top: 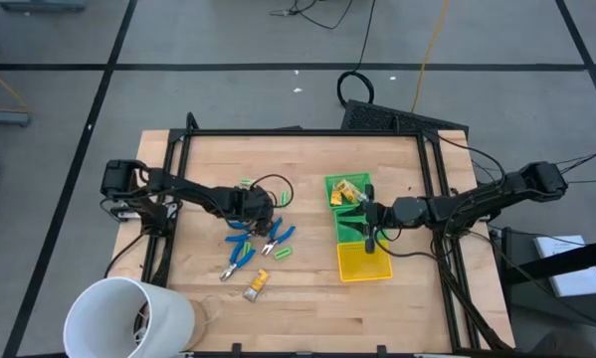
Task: Pick & Place School Supplies
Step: Put the yellow crayon box into the top green bin
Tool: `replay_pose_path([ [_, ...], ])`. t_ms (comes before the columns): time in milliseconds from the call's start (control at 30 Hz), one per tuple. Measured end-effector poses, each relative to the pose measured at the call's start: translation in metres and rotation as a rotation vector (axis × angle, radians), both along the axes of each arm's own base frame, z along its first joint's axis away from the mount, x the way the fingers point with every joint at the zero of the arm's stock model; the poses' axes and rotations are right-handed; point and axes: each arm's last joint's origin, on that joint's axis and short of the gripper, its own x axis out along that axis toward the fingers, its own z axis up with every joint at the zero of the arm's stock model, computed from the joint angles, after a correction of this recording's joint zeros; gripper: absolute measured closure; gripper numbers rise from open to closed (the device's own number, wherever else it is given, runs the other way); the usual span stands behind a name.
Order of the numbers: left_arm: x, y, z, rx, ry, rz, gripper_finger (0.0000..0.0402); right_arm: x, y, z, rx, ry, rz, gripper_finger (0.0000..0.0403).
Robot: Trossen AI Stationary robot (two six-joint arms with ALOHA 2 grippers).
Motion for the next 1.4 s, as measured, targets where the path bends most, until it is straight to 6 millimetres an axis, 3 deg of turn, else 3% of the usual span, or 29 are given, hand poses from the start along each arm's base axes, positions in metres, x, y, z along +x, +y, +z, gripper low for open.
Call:
replay_pose_path([
  [233, 0.007, -0.001, 0.003, 0.019, -0.052, -0.137, 0.0138, 0.000, 0.000, 0.000, -0.003, 0.005, 0.001, 0.0328],
  [433, 0.010, 0.003, 0.031, 0.087, -0.137, -0.173, 0.0156, 0.000, 0.000, -0.001, -0.004, 0.015, 0.001, 0.0328],
  [600, 0.004, 0.009, 0.056, 0.361, -0.104, -0.195, 0.0164, -0.001, 0.000, -0.003, -0.003, 0.026, -0.003, 0.0328],
  [700, 0.001, 0.016, 0.059, 0.545, -0.008, -0.182, 0.0169, -0.001, -0.001, -0.003, -0.005, 0.028, -0.020, 0.0328],
  [800, 0.002, 0.027, 0.058, 0.616, 0.053, -0.205, 0.0175, -0.001, -0.001, -0.003, -0.006, 0.029, -0.023, 0.0328],
  [1167, 0.001, 0.072, 0.018, 0.520, 0.242, -0.212, 0.0199, -0.001, -0.001, -0.002, -0.002, 0.025, -0.023, 0.0328],
  [1400, -0.012, 0.066, 0.019, 0.273, 0.219, -0.186, 0.0219, -0.001, -0.001, -0.003, 0.021, 0.027, -0.028, 0.0328],
])
